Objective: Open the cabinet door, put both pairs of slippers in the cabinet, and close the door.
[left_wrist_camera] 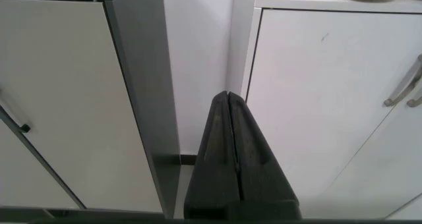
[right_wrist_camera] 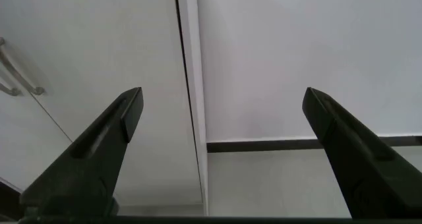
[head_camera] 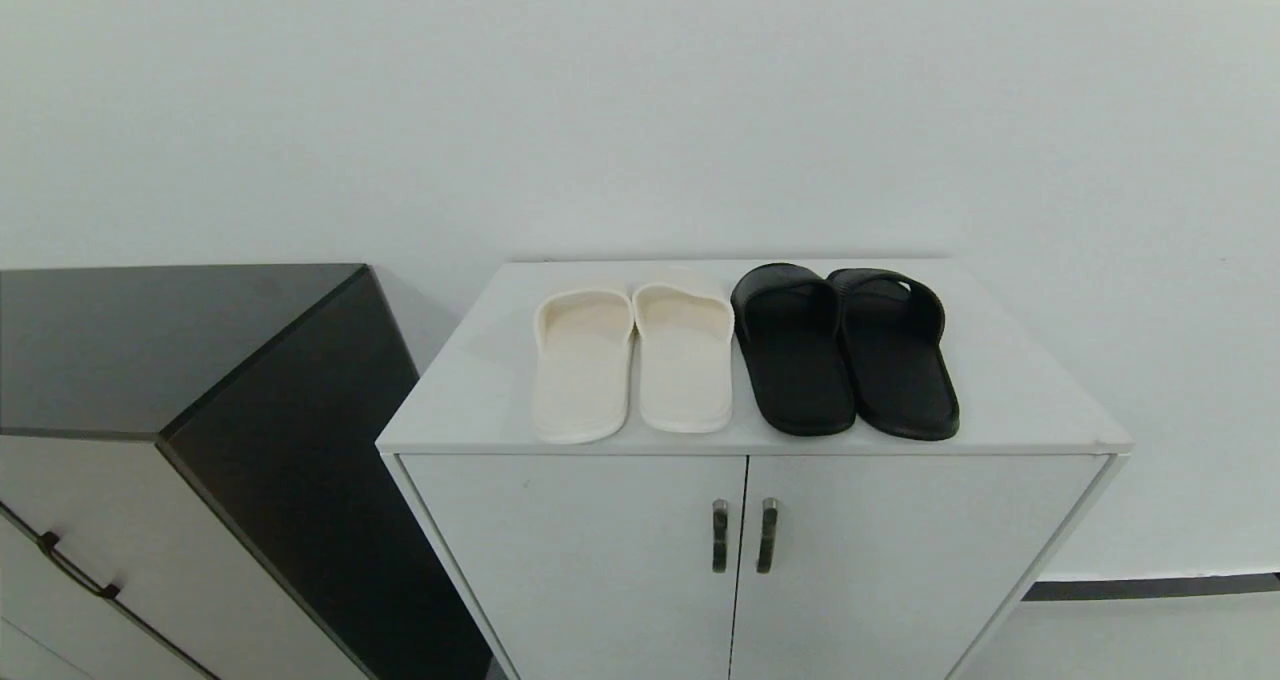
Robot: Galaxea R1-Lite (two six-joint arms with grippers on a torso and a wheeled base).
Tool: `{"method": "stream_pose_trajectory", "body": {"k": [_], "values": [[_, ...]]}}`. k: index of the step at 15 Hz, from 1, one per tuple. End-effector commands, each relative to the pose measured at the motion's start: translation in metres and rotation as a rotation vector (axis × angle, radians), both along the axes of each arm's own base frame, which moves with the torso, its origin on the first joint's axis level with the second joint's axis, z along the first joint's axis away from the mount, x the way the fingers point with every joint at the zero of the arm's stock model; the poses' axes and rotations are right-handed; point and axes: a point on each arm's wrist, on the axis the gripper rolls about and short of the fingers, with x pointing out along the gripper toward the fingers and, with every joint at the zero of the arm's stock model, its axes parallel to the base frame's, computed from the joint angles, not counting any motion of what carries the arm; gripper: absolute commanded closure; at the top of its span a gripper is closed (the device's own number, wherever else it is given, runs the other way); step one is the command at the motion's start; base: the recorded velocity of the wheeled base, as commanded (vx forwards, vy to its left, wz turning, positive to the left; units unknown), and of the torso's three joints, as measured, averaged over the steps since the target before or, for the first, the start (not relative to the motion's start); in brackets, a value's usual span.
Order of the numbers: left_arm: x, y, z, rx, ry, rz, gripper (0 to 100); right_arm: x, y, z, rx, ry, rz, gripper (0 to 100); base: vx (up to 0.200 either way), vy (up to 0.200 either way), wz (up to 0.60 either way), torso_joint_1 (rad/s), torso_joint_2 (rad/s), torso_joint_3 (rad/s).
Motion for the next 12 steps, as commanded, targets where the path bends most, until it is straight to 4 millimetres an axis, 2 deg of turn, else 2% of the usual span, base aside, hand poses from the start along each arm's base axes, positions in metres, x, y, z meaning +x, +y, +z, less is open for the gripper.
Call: {"method": "stream_pose_trajectory", "body": {"k": [1,2,3,4,5,6,7,9,10,11,12], "values": [[0.000,0.000,0.000,-0.001,0.000,0.000,100,-0.001,0.000,0.000,0.002,-0.015,0.002,0,0.000,0.000,0.00,0.000,0.00,0.000],[0.000,0.000,0.000,-0.001,0.000,0.000,100,-0.002,0.001,0.004,0.000,-0.047,0.020,0,0.000,0.000,0.00,0.000,0.00,0.000],[0.000,0.000,0.000,0.001,0.000,0.000,100,-0.009,0.000,0.051,0.067,-0.157,0.054,0,0.000,0.000,0.00,0.000,0.00,0.000],[0.000,0.000,0.000,-0.001,0.000,0.000,100,-0.011,0.000,0.088,0.165,-0.170,0.074,0,0.000,0.000,0.00,0.000,0.00,0.000],[0.000,0.000,0.000,-0.001,0.000,0.000,100,-0.010,0.001,0.090,0.165,-0.159,0.078,0,0.000,0.000,0.00,0.000,0.00,0.000],[0.000,0.000,0.000,-0.001,0.000,0.000,100,0.013,0.005,0.094,0.057,0.024,0.214,0,0.000,0.000,0.00,0.000,0.00,0.000],[0.000,0.000,0.000,-0.001,0.000,0.000,100,0.028,0.006,0.095,0.064,0.109,0.258,0,0.000,0.000,0.00,0.000,0.00,0.000],[0.000,0.000,0.000,0.001,0.000,0.000,100,0.056,0.009,0.108,0.074,0.181,0.327,0,0.000,0.000,0.00,0.000,0.00,0.000],[0.000,0.000,0.000,0.001,0.000,0.000,100,0.082,0.015,0.124,0.074,0.200,0.385,0,0.000,0.000,0.00,0.000,0.00,0.000],[0.000,0.000,0.000,0.001,0.000,0.000,100,0.095,0.020,0.131,0.077,0.215,0.403,0,0.000,0.000,0.00,0.000,0.00,0.000],[0.000,0.000,0.000,0.001,0.003,0.000,100,0.117,0.034,0.147,0.059,0.232,0.388,0,0.000,0.000,0.00,0.000,0.00,0.000]]}}
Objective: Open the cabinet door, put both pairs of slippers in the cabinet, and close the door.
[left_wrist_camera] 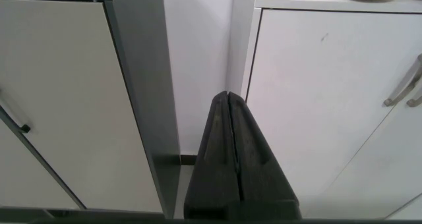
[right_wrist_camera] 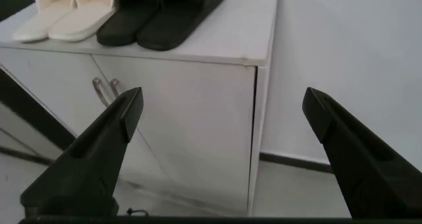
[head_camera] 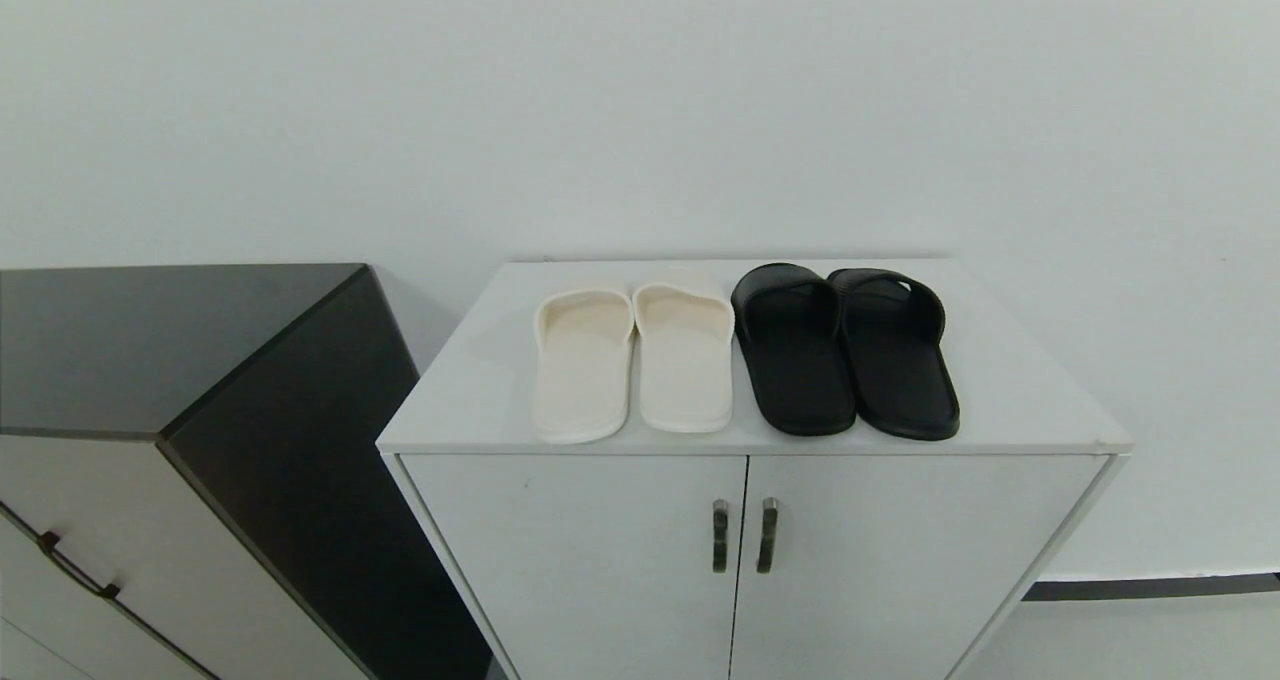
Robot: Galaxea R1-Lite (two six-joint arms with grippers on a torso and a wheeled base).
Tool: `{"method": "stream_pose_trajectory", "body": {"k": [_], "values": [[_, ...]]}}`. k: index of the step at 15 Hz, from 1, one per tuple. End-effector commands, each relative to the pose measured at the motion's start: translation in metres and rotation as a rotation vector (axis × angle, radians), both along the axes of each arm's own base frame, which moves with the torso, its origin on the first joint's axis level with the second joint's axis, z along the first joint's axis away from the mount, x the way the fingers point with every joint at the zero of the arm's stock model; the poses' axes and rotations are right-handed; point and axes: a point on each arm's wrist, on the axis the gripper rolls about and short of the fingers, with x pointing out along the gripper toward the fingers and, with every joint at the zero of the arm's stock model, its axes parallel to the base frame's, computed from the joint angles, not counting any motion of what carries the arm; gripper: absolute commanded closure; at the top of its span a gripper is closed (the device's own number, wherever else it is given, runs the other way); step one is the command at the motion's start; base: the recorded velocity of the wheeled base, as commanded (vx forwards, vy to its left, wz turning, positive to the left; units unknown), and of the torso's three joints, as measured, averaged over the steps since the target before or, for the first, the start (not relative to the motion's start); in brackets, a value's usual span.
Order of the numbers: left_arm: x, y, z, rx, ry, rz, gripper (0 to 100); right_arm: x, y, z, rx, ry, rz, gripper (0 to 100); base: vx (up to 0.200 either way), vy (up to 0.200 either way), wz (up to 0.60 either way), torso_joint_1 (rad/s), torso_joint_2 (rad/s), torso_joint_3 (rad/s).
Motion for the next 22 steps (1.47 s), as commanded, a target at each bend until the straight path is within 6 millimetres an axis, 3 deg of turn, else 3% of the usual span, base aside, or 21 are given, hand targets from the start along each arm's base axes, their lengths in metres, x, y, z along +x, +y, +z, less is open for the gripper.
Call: {"method": "stream_pose_trajectory", "body": {"k": [1,3,6,11,16,22], "values": [[0.000,0.000,0.000,0.000,0.001,0.000,100,0.072,0.044,0.038,-0.024,0.123,0.101,0,0.000,0.000,0.00,0.000,0.00,0.000],[0.000,0.000,0.000,0.000,0.001,0.000,100,0.084,0.090,0.061,0.028,0.120,0.112,0,0.000,0.000,0.00,0.000,0.00,0.000],[0.000,0.000,0.000,0.000,0.003,-0.001,100,0.114,0.146,0.073,0.015,0.124,0.087,0,0.000,0.000,0.00,0.000,0.00,0.000],[0.000,0.000,0.000,0.000,0.003,0.000,100,0.160,0.200,0.064,-0.023,0.110,-0.056,0,0.000,0.000,0.00,0.000,0.00,0.000],[0.000,0.000,0.000,0.000,0.001,-0.001,100,0.193,0.222,0.049,-0.043,0.098,-0.168,0,0.000,0.000,0.00,0.000,0.00,0.000],[0.000,0.000,0.000,0.000,0.001,-0.001,100,0.233,0.216,0.032,-0.078,0.093,-0.233,0,0.000,0.000,0.00,0.000,0.00,0.000]]}}
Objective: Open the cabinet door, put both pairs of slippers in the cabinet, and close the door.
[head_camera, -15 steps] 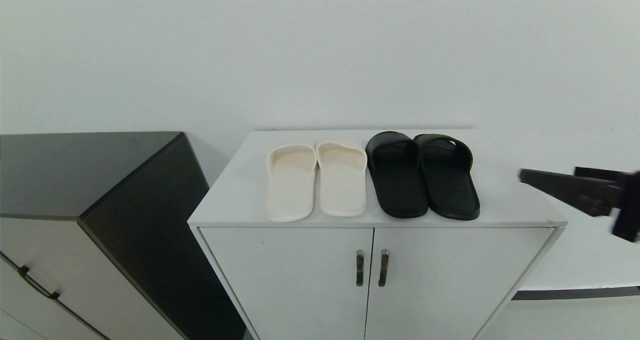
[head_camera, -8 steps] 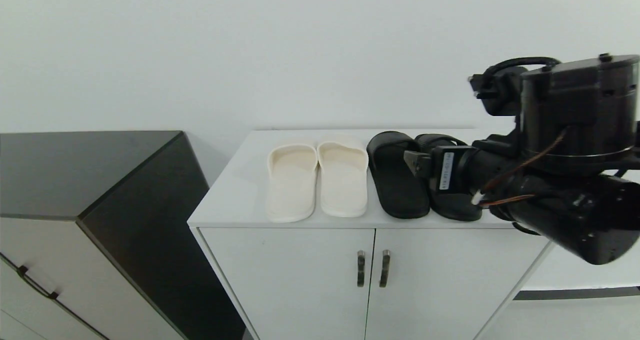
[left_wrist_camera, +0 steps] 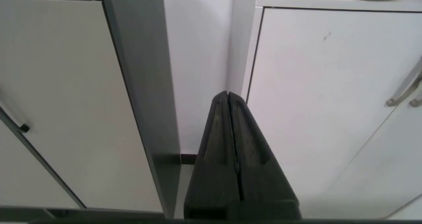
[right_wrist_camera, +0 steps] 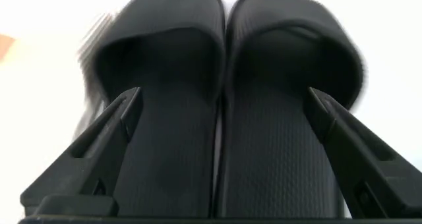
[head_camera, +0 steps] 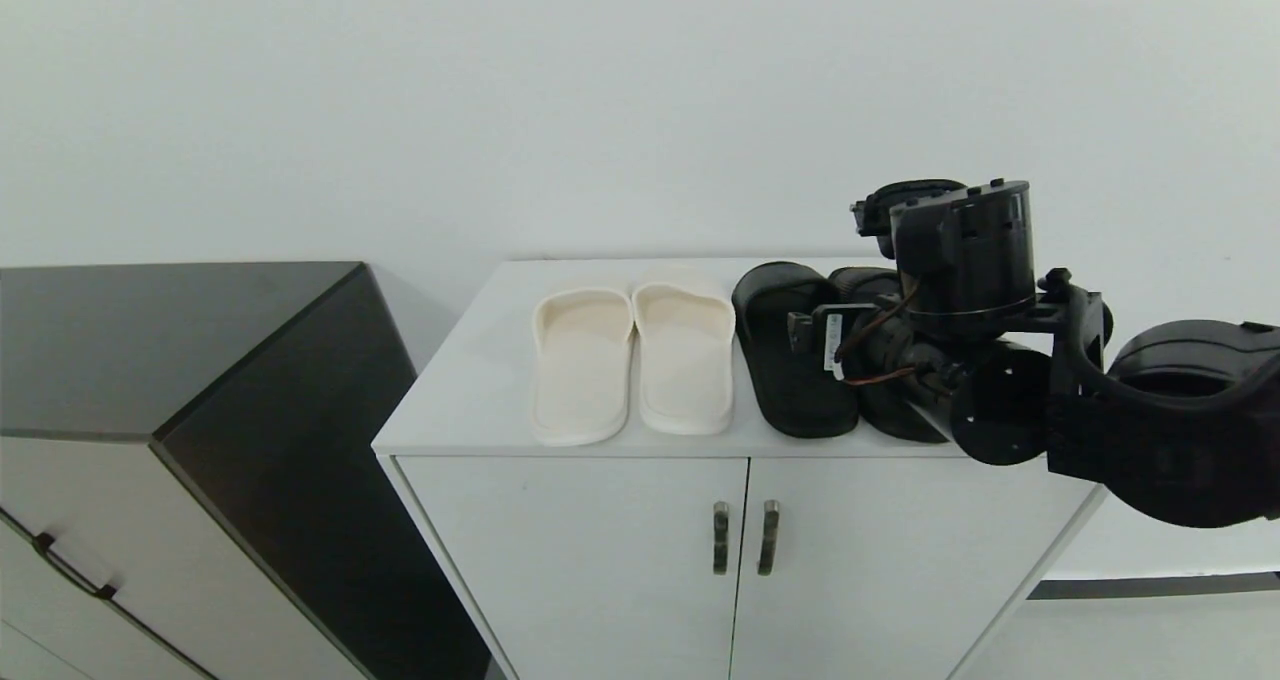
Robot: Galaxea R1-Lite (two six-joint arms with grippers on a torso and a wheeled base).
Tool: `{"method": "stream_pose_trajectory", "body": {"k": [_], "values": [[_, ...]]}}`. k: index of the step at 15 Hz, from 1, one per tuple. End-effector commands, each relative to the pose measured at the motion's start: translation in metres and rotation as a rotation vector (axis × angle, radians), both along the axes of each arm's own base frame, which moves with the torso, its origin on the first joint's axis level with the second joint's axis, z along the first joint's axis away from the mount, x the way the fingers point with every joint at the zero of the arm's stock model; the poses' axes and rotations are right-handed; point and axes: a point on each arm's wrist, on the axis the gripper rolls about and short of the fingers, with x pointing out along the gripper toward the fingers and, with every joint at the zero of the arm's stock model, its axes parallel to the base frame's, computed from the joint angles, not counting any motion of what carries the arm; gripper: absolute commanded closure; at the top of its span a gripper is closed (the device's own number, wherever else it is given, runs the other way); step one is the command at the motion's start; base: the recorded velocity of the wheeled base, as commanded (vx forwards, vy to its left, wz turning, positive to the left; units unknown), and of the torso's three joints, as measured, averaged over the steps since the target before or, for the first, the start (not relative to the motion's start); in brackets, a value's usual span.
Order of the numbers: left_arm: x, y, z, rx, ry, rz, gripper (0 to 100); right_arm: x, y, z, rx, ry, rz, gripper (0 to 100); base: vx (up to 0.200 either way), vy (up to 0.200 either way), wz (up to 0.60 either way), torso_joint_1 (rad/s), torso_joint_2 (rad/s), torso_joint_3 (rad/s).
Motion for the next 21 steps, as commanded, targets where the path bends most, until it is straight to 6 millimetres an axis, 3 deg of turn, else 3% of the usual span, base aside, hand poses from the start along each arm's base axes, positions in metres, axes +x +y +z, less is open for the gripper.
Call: {"method": "stream_pose_trajectory", "body": {"k": [1,4,13,14,21], "values": [[0.000,0.000,0.000,0.000,0.001,0.001,100,0.012,-0.001,-0.007,-0.015,0.007,-0.007,0,0.000,0.000,0.00,0.000,0.00,0.000],[0.000,0.000,0.000,-0.002,0.001,0.001,100,0.036,-0.004,-0.014,-0.024,-0.025,-0.025,0,0.000,0.000,0.00,0.000,0.00,0.000],[0.000,0.000,0.000,-0.002,0.001,0.001,100,0.071,0.006,-0.019,-0.023,-0.045,-0.054,0,0.000,0.000,0.00,0.000,0.00,0.000],[0.000,0.000,0.000,-0.002,0.001,0.001,100,0.076,0.009,-0.021,-0.021,-0.046,-0.054,100,0.000,0.000,0.00,0.000,0.00,0.000],[0.000,0.000,0.000,-0.002,0.001,0.001,100,0.081,0.011,-0.015,-0.023,-0.070,-0.064,100,0.000,0.000,0.00,0.000,0.00,0.000]]}}
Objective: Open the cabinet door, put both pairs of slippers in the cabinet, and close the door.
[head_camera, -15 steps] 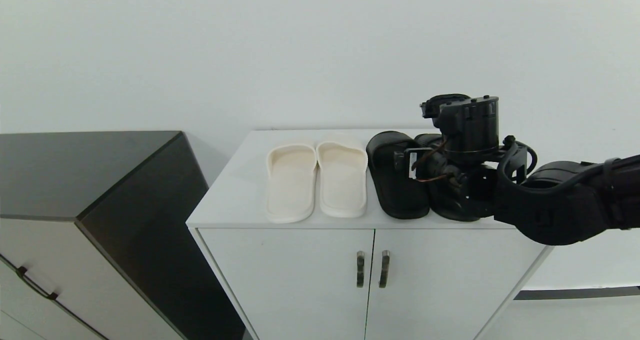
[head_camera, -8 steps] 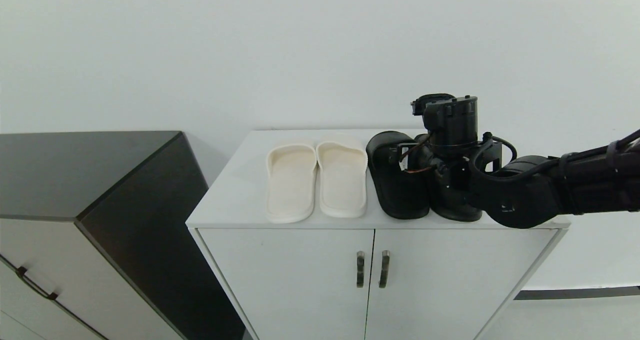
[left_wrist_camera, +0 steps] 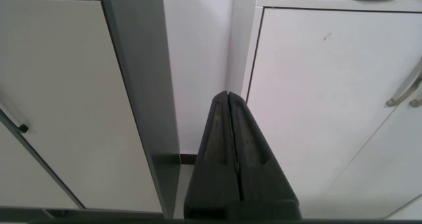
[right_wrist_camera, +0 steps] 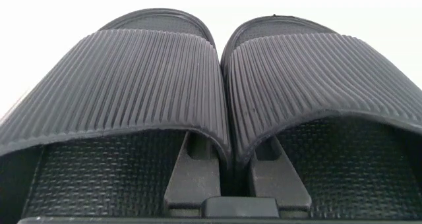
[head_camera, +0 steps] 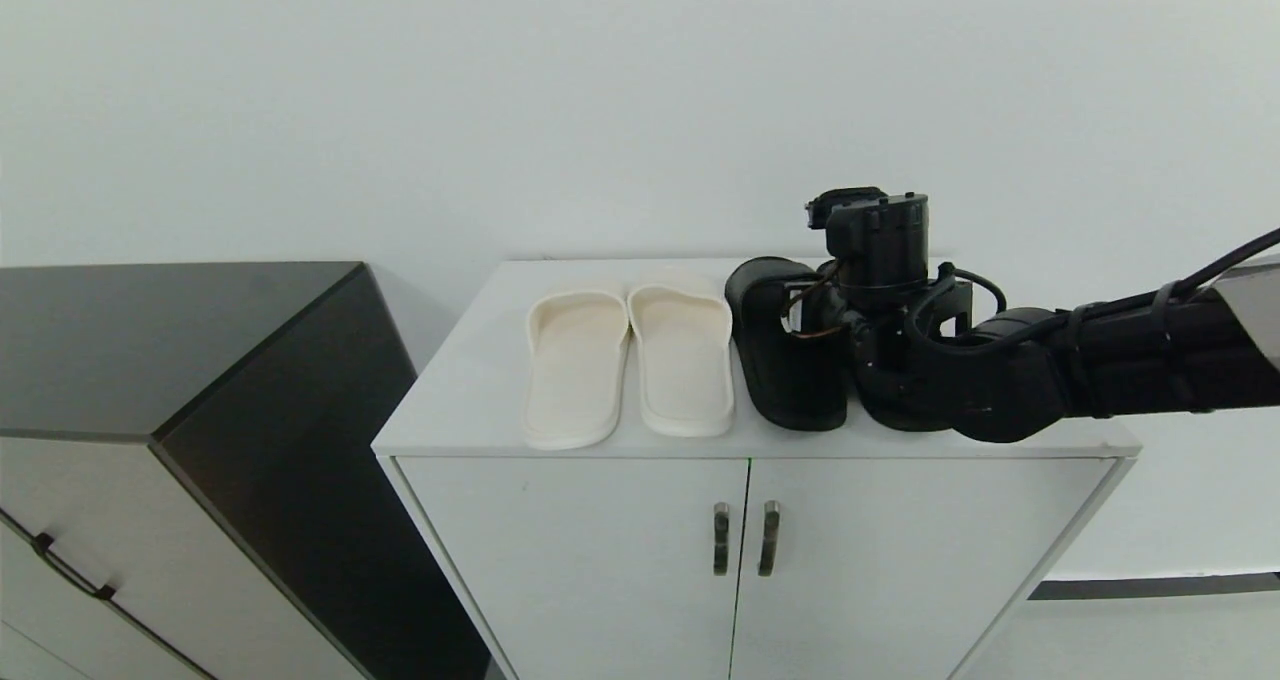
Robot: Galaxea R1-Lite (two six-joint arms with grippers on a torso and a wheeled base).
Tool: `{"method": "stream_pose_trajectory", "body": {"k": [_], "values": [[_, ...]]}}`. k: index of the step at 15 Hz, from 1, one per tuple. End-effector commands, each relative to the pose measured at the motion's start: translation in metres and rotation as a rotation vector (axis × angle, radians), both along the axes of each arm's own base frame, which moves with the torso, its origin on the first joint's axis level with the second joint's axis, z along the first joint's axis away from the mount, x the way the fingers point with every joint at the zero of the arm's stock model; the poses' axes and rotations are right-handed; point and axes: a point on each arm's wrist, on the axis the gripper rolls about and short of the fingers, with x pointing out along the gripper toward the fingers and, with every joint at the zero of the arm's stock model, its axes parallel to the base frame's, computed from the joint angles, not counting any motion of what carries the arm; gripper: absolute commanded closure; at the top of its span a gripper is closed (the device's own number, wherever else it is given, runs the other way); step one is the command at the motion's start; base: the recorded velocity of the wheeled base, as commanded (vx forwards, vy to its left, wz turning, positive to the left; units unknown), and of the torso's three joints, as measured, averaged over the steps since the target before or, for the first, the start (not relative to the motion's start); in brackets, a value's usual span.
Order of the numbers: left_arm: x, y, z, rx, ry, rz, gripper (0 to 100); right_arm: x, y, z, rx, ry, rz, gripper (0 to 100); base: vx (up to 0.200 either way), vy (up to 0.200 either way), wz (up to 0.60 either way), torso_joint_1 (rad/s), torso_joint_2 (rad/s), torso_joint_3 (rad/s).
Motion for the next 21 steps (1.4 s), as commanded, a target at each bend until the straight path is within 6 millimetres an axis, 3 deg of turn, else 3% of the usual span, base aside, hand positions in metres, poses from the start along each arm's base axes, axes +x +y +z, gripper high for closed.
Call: {"method": "stream_pose_trajectory", "body": {"k": [1,6,7,10,11,13,15,21], "values": [[0.000,0.000,0.000,-0.001,0.001,0.000,100,-0.006,-0.005,0.011,0.012,-0.018,-0.003,100,0.000,0.000,0.00,0.000,0.00,0.000],[0.000,0.000,0.000,-0.001,0.001,0.000,100,-0.051,-0.033,0.044,0.025,-0.053,0.059,100,0.000,0.000,0.00,0.000,0.00,0.000],[0.000,0.000,0.000,-0.001,0.001,0.002,100,-0.080,-0.042,0.051,0.037,-0.052,0.160,100,0.000,0.000,0.00,0.000,0.00,0.000],[0.000,0.000,0.000,-0.001,0.003,0.000,100,-0.131,-0.058,0.052,0.050,-0.038,0.316,100,0.000,0.000,0.00,0.000,0.00,0.000],[0.000,0.000,0.000,-0.001,0.001,0.000,100,-0.162,-0.065,0.048,0.055,-0.024,0.438,100,0.000,0.000,0.00,0.000,0.00,0.000],[0.000,0.000,0.000,0.001,0.001,0.000,100,-0.195,-0.070,0.037,0.047,0.003,0.565,100,0.000,0.000,0.00,0.000,0.00,0.000],[0.000,0.000,0.000,0.001,0.003,0.000,100,-0.206,-0.074,0.021,0.024,0.047,0.621,100,0.000,0.000,0.00,0.000,0.00,0.000],[0.000,0.000,0.000,-0.001,0.001,0.000,100,-0.207,-0.074,0.011,0.011,0.084,0.659,100,0.000,0.000,0.00,0.000,0.00,0.000]]}}
